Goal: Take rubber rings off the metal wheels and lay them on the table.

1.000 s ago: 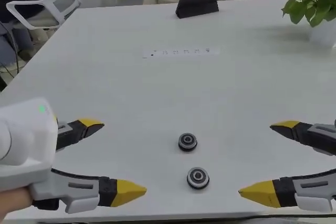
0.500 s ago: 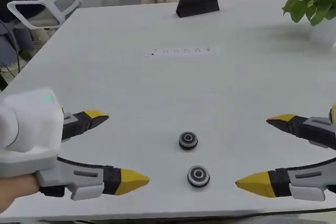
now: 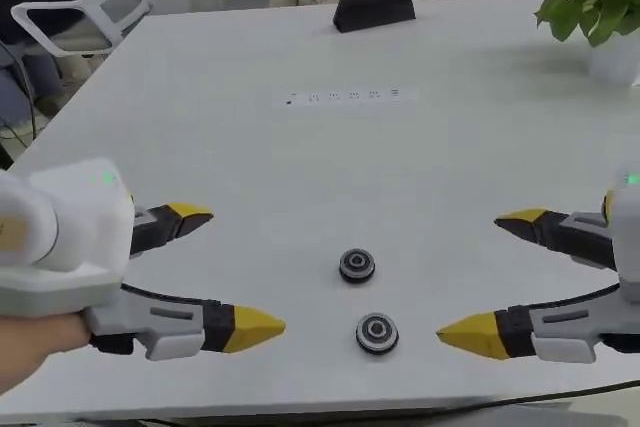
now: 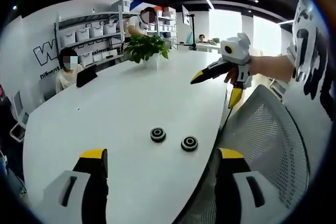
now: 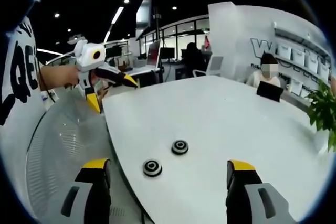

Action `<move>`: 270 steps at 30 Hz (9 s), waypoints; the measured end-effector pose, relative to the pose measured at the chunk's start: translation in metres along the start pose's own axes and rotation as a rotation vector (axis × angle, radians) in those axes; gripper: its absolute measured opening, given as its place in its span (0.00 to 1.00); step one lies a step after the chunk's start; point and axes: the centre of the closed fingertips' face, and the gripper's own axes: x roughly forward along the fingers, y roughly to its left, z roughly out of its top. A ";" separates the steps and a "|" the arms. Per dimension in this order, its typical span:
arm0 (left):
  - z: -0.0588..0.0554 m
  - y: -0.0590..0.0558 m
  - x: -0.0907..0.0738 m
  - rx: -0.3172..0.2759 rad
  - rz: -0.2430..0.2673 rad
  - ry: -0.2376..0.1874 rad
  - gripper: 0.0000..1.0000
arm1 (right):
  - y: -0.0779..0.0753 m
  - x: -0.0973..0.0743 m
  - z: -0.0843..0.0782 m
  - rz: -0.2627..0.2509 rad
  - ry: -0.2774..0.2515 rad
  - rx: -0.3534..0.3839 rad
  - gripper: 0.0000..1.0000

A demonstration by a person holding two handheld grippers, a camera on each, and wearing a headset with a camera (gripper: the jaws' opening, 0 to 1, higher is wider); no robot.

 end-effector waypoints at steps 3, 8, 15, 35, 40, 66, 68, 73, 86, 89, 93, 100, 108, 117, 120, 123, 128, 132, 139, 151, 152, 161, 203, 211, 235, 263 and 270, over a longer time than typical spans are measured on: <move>-0.003 -0.002 0.004 0.014 -0.008 0.011 0.82 | 0.000 0.002 -0.001 0.001 0.001 0.000 0.91; -0.004 -0.003 0.008 0.032 -0.020 0.019 0.81 | -0.001 0.007 -0.002 0.008 -0.001 0.005 0.90; -0.003 -0.002 0.015 0.012 -0.036 0.010 0.80 | 0.000 0.012 -0.007 0.015 0.007 0.007 0.88; 0.000 -0.007 0.037 0.009 -0.082 0.000 0.75 | -0.005 0.029 -0.025 0.030 0.045 -0.003 0.81; 0.000 -0.012 0.043 0.018 -0.100 0.004 0.74 | -0.004 0.032 -0.027 0.038 0.047 -0.009 0.79; -0.003 -0.035 0.073 0.085 -0.200 -0.005 0.64 | 0.006 0.051 -0.042 0.088 0.045 -0.088 0.65; -0.005 -0.036 0.075 0.102 -0.204 0.001 0.63 | 0.006 0.053 -0.044 0.092 0.048 -0.090 0.64; -0.008 -0.036 0.078 0.124 -0.213 0.016 0.60 | 0.009 0.056 -0.042 0.113 0.020 -0.098 0.56; -0.017 -0.046 0.090 0.133 -0.254 0.033 0.54 | 0.019 0.067 -0.051 0.169 0.034 -0.120 0.45; -0.019 -0.047 0.092 0.130 -0.259 0.038 0.52 | 0.020 0.069 -0.054 0.174 0.036 -0.119 0.43; -0.021 -0.050 0.095 0.127 -0.272 0.045 0.49 | 0.018 0.070 -0.059 0.176 0.038 -0.107 0.41; -0.030 -0.055 0.103 0.130 -0.299 0.071 0.46 | 0.018 0.073 -0.062 0.185 0.037 -0.100 0.37; -0.035 -0.058 0.110 0.140 -0.320 0.092 0.43 | 0.021 0.079 -0.067 0.204 0.039 -0.089 0.34; -0.034 -0.062 0.118 0.136 -0.338 0.096 0.39 | 0.023 0.082 -0.068 0.223 0.035 -0.076 0.30; -0.035 -0.063 0.121 0.136 -0.344 0.098 0.37 | 0.024 0.083 -0.069 0.228 0.038 -0.073 0.29; -0.037 -0.065 0.123 0.127 -0.349 0.101 0.35 | 0.024 0.083 -0.069 0.230 0.035 -0.073 0.29; -0.040 -0.069 0.126 0.129 -0.364 0.111 0.31 | 0.025 0.083 -0.073 0.230 0.043 -0.067 0.29; -0.041 -0.073 0.128 0.137 -0.376 0.116 0.27 | 0.025 0.082 -0.076 0.230 0.048 -0.066 0.29; -0.042 -0.075 0.134 0.140 -0.380 0.120 0.22 | 0.024 0.080 -0.076 0.226 0.045 -0.059 0.29; -0.045 -0.077 0.140 0.131 -0.375 0.126 0.13 | 0.024 0.079 -0.078 0.221 0.043 -0.049 0.28; -0.045 -0.077 0.140 0.131 -0.374 0.124 0.12 | 0.024 0.079 -0.078 0.221 0.042 -0.048 0.28; -0.044 -0.076 0.142 0.172 -0.350 0.118 0.09 | 0.025 0.079 -0.079 0.220 0.043 -0.044 0.28; -0.044 -0.074 0.143 0.158 -0.322 0.090 0.08 | 0.031 0.092 -0.078 0.230 0.031 0.050 0.20; -0.044 -0.074 0.143 0.156 -0.321 0.089 0.08 | 0.030 0.087 -0.081 0.232 0.033 0.093 0.07; -0.044 -0.074 0.143 0.154 -0.322 0.082 0.07 | 0.026 0.082 -0.080 0.224 0.023 0.313 0.00; -0.044 -0.075 0.144 0.162 -0.302 0.098 0.07 | 0.020 0.081 -0.072 0.217 -0.022 0.492 0.00; -0.044 -0.074 0.145 0.161 -0.294 0.102 0.07 | 0.020 0.081 -0.069 0.215 -0.036 0.532 0.00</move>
